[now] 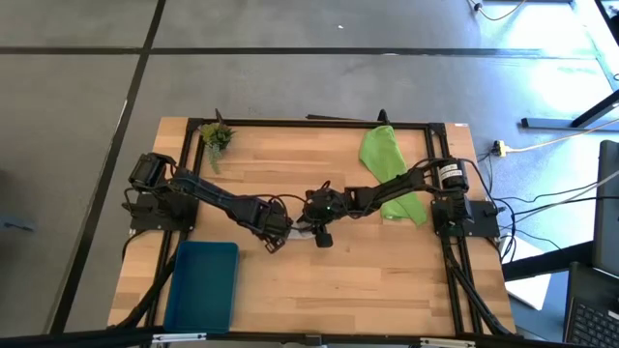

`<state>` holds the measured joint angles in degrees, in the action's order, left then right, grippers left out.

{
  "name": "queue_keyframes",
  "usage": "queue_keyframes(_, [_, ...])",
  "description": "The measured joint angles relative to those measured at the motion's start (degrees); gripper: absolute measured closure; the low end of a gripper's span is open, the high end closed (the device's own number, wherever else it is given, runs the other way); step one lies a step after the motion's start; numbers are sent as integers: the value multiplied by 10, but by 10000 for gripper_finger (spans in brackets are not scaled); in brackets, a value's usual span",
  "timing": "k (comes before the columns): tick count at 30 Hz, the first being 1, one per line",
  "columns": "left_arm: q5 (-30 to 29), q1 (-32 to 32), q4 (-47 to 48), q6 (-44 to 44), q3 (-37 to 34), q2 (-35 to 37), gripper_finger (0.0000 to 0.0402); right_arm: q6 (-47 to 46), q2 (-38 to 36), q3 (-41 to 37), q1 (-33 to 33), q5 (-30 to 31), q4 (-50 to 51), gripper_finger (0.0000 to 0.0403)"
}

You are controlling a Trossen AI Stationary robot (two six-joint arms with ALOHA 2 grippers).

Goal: Roll microfiber towels into tight, uniform cylinder then place into a basket
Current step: Roll the gray towel

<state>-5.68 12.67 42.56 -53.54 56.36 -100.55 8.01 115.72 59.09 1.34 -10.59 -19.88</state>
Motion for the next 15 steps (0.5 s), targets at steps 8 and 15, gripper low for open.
queue_keyframes(8, [-1, 1, 2, 1, 0, 0, 401, 0, 0, 1, 0, 0, -1, 254])
queue_keyframes(15, [-3, 1, 2, 10, 0, 0, 401, -17, -1, 1, 0, 0, 6, 253])
